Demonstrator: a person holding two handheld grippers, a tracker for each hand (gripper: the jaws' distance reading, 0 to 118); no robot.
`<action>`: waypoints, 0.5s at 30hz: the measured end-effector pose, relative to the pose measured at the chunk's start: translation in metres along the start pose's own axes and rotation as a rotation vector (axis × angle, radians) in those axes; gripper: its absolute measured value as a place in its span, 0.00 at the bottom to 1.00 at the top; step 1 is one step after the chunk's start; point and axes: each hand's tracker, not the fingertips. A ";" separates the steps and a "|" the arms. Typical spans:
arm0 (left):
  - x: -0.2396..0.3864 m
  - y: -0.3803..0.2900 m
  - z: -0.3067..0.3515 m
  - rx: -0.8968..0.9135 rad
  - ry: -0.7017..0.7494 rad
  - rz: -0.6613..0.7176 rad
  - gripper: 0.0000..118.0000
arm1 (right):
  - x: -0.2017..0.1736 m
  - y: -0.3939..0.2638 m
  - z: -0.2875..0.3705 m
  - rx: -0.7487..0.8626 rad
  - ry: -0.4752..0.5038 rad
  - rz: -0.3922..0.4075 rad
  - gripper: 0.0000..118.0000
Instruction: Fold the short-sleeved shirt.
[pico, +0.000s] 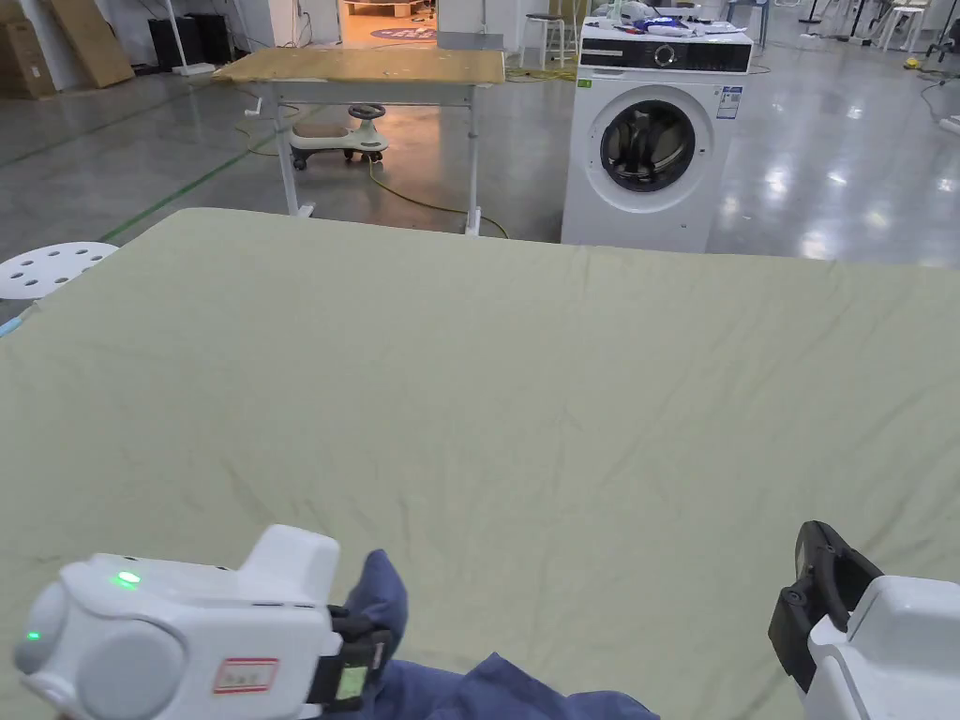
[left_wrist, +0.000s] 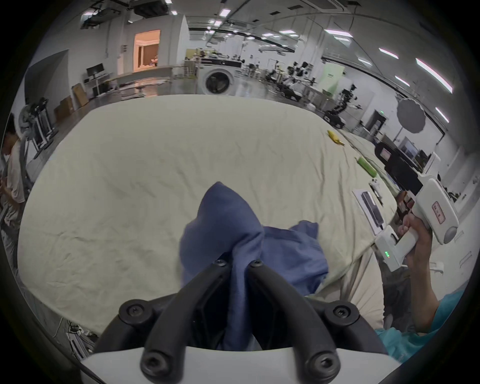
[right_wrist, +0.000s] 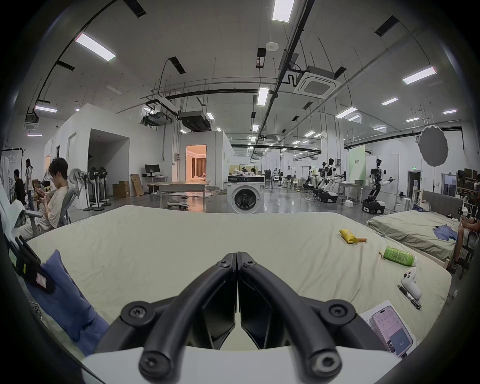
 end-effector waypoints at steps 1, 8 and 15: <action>0.008 0.000 -0.007 -0.008 -0.005 -0.005 0.04 | 0.001 0.000 0.000 -0.001 0.000 -0.001 0.00; 0.070 -0.007 -0.061 -0.096 -0.058 -0.091 0.04 | 0.005 -0.001 0.003 -0.012 -0.017 0.002 0.00; 0.094 -0.018 -0.106 -0.142 -0.031 -0.064 0.05 | 0.009 -0.003 0.005 -0.022 -0.031 0.001 0.00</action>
